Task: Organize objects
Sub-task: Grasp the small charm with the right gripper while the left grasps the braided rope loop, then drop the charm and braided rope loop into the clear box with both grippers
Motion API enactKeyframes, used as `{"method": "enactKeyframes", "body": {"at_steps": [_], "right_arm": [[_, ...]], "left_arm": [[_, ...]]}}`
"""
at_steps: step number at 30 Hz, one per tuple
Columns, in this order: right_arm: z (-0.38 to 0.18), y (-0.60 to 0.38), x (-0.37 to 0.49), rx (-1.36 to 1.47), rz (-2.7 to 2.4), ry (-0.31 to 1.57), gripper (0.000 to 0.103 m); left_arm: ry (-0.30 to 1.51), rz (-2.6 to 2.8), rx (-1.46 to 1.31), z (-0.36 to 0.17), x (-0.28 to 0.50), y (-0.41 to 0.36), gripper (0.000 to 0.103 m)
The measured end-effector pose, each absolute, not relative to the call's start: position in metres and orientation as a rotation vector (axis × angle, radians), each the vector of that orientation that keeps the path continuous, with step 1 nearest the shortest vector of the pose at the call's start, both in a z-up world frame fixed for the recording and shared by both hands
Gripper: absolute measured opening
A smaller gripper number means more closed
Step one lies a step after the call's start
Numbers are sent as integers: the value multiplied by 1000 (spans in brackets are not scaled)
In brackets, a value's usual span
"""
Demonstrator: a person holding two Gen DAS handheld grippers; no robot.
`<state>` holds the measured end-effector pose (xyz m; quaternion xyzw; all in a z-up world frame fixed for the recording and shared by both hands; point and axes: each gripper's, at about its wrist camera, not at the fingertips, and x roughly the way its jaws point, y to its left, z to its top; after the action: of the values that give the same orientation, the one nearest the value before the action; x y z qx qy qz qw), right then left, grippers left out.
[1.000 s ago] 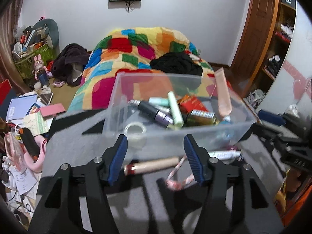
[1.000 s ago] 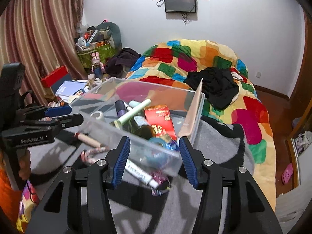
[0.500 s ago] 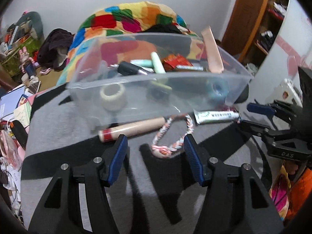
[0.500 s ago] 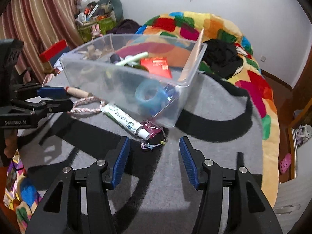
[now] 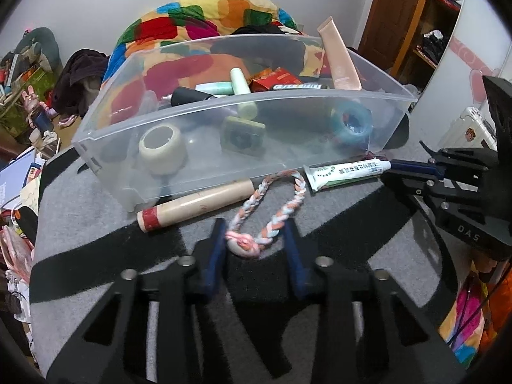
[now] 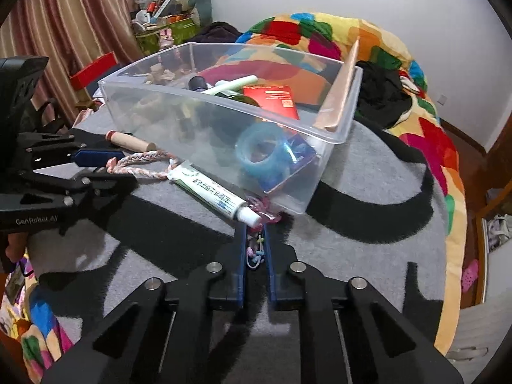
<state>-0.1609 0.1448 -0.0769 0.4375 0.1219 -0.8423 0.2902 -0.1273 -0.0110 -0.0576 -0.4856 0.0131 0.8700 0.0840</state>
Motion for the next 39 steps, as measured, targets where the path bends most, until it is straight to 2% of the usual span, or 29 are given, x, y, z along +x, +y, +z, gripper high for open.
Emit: {"method": "enactKeyframes", "body": {"at_steps": [2,4,14,25,39], "right_arm": [[-76,149,-159,1165,-2266,295,7],[-74,154,-157,1158,-2283,269,7],[-50,181,-145,1081,-2382,133,7],[-11,185,-132,940,-2431,88,7],[44,170,-129,728,-2469,48,7]], "left_arm": [[24,2606,-1444,-57,-126,-14,20],[-5,2612,-1434,-56,-123,-17,19],[-89,2640,-1315,-43,-102,-16,18],[-136,2731,-1101,9,-85,-20,18],[-191,2845,-979,37,-95,-41,18]]}}
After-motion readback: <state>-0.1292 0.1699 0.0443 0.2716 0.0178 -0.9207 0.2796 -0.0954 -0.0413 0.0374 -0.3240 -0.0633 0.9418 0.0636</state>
